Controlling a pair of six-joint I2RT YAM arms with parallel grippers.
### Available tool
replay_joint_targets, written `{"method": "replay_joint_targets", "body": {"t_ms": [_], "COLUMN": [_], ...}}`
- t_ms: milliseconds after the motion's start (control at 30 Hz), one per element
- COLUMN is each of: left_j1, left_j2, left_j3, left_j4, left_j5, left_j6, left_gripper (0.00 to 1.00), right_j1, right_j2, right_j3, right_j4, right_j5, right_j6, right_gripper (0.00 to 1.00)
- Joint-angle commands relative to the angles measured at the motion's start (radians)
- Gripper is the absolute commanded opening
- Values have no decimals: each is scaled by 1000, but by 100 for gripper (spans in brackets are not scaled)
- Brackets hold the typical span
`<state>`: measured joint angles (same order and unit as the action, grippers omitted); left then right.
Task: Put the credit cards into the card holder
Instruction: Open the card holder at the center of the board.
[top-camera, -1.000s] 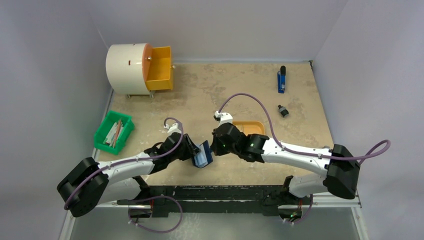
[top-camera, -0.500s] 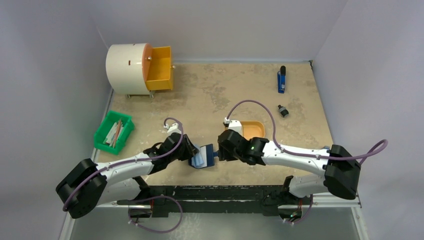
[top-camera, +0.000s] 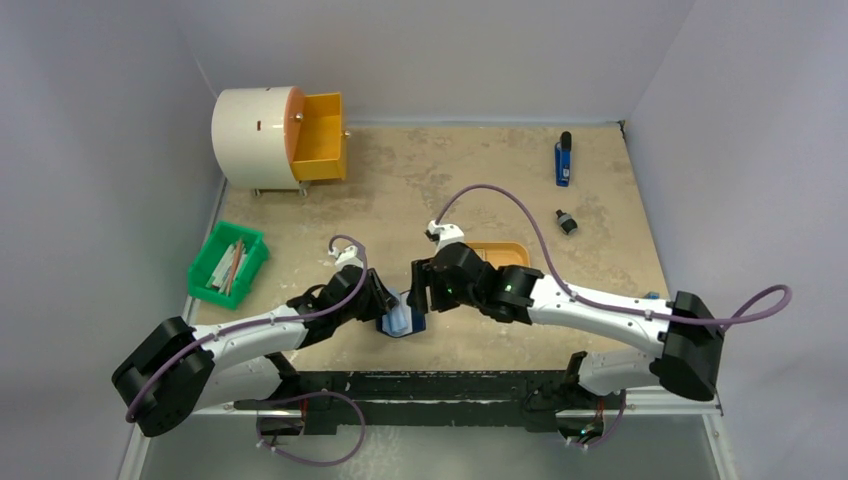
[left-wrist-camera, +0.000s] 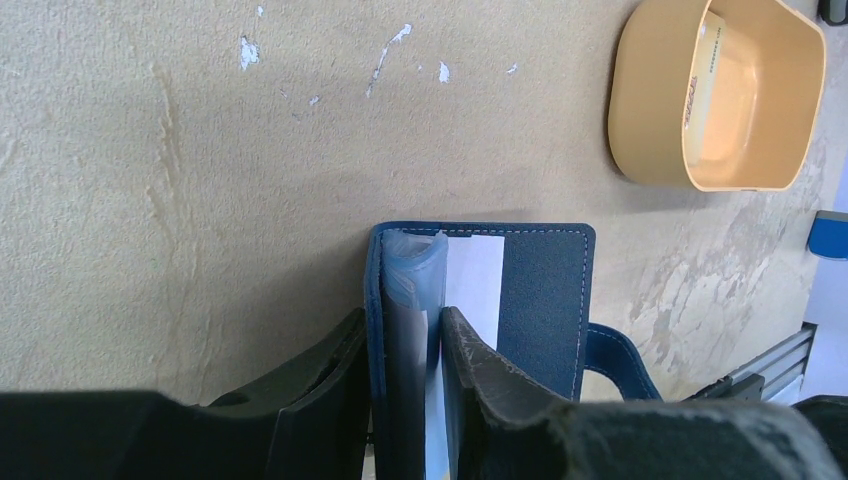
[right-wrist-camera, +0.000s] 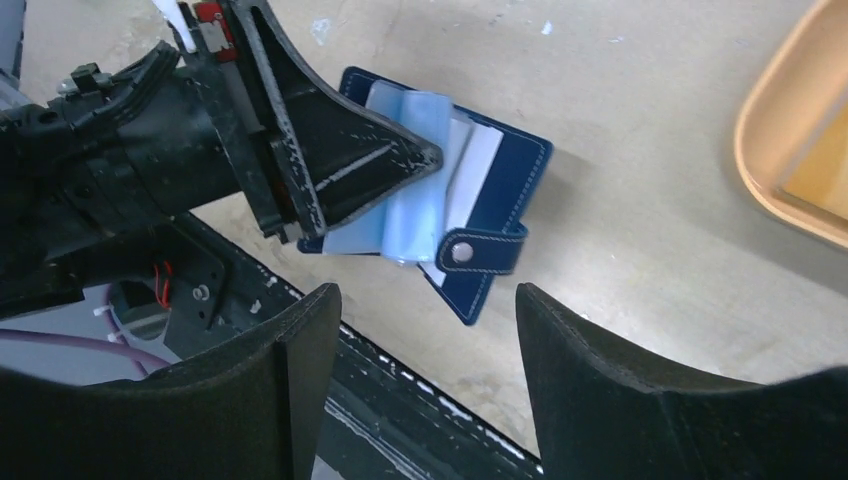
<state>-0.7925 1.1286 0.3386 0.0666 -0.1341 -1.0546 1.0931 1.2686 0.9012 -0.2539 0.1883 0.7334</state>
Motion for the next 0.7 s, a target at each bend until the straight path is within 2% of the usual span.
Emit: {"method": "replay_joint_targets", "body": {"t_ms": [0,133,233,500,667], "left_j1": [3,3,3,3,4], "left_j2": [-5,-7,-11,-21,-12], "left_j3": [34,42,45,40,35], "left_j4": [32,21,12,-2,9], "left_j5": [3,2,-2,-10,-9], "left_j6": [11,13,16,21,19], "left_gripper": [30,29,29,29,30], "right_j1": [2,2,2,-2,-60], "right_j2": [84,163,227,280,269], "right_j3": [76,95,107,76,1], "right_j4": [13,14,-54,-26,88], "right_j5": [-39,-29,-20,-26,-147], "right_j6": [-36,-21,30,54,46], "right_gripper": [69,69,67,68,68]}}
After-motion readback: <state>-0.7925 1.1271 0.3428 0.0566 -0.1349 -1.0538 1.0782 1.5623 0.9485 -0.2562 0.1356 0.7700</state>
